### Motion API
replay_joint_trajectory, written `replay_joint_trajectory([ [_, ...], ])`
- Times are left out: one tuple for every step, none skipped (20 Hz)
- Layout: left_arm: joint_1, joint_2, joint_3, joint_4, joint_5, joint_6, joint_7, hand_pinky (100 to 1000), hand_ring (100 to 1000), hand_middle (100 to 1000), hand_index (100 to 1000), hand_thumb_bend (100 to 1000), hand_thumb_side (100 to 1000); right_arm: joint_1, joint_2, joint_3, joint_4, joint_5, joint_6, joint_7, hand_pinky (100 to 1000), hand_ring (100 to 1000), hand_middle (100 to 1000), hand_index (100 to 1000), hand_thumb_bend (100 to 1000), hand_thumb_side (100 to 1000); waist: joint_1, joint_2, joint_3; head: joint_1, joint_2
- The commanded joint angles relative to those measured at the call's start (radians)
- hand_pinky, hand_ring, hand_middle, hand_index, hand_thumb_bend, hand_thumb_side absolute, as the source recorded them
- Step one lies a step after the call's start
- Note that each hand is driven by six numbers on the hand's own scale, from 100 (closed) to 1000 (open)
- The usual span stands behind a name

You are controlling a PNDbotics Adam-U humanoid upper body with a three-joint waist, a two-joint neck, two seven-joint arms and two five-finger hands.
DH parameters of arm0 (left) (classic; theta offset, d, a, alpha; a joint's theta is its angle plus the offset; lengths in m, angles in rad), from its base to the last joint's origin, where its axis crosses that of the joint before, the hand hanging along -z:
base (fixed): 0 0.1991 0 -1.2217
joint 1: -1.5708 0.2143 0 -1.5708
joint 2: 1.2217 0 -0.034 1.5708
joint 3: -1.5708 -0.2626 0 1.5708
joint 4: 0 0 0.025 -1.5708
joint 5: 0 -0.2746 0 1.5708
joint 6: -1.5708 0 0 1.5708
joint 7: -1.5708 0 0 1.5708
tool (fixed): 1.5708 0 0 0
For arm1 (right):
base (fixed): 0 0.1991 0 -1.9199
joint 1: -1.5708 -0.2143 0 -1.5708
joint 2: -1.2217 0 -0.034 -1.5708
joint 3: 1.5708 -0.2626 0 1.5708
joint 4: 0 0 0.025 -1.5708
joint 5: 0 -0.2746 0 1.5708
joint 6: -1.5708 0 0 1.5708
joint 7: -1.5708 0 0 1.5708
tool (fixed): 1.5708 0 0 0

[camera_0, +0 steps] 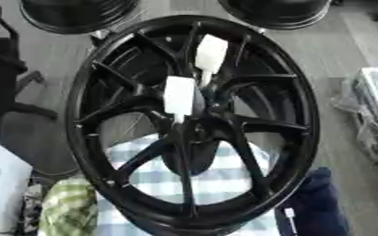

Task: Pull the pin out of the wheel hub.

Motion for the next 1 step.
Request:
replay_joint_trajectory([
  [-0.007, 0.009, 0.010, -0.024, -0.013, -0.007, -0.012, 734, 758, 659, 735, 100, 827, -0.005, -0.016, -0.002, -0.014, -0.004, 0.001, 0.003, 991, 768, 721, 883, 100, 670, 0.002, -0.015, 0.000, 0.003, 0.006],
])
